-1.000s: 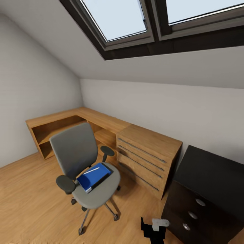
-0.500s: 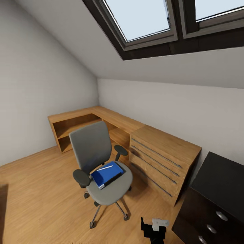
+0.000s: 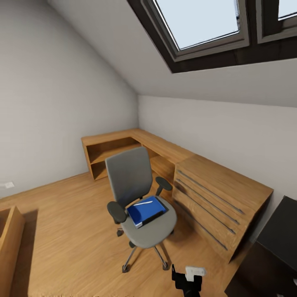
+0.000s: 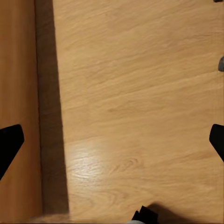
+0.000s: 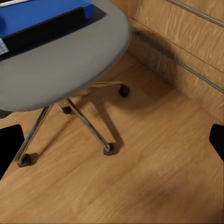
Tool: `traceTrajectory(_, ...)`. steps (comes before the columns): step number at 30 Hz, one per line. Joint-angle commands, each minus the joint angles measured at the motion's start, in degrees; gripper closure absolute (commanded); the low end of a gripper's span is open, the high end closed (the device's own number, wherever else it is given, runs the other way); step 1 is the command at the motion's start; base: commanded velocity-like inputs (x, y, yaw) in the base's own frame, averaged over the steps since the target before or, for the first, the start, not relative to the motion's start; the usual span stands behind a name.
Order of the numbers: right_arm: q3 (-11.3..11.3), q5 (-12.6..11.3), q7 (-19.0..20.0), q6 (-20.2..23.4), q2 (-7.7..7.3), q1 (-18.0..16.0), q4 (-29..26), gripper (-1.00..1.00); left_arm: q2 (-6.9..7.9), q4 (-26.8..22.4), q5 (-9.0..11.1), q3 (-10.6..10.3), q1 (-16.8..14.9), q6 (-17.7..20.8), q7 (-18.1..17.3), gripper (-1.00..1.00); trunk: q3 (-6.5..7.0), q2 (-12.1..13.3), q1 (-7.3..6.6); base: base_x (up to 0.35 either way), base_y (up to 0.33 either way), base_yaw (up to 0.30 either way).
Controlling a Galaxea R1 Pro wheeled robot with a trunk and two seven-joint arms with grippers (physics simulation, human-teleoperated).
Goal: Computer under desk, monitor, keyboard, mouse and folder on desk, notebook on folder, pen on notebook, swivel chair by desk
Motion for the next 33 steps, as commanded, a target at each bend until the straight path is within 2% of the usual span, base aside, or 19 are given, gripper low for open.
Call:
traceTrajectory(1,-0.28,0.62,-0.43,-0.18,0.0,-0.06,0.12,-1.0,0.09,0.01,0.61,0.11,-0.07,-0.39,0.37,-1.0,-0.07,-0.05,0.01,0.0,0.0,0.288)
traceTrajectory(7,-0.29,0.61,-0.43,-0.18,0.0,-0.06,0.12,-1.0,0.11,0.06,0.55,2.68,-0.07,-0.47,0.36,-1.0,-0.07,-0.05,0.01,0.0,0.0,0.288)
traceTrajectory(10,-0.3,0.61,-0.43,-0.18,0.0,-0.06,0.12,-1.0,0.11,0.06,0.56,3.31,-0.07,-0.48,0.36,-1.0,-0.07,-0.05,0.01,0.0,0.0,0.288)
traceTrajectory(33,-0.3,0.61,-0.43,-0.18,-0.21,-0.06,0.1,-1.0,0.1,0.06,0.52,3.88,-0.07,-0.55,0.34,-1.0,-0.07,-0.05,0.01,0.0,0.0,0.288)
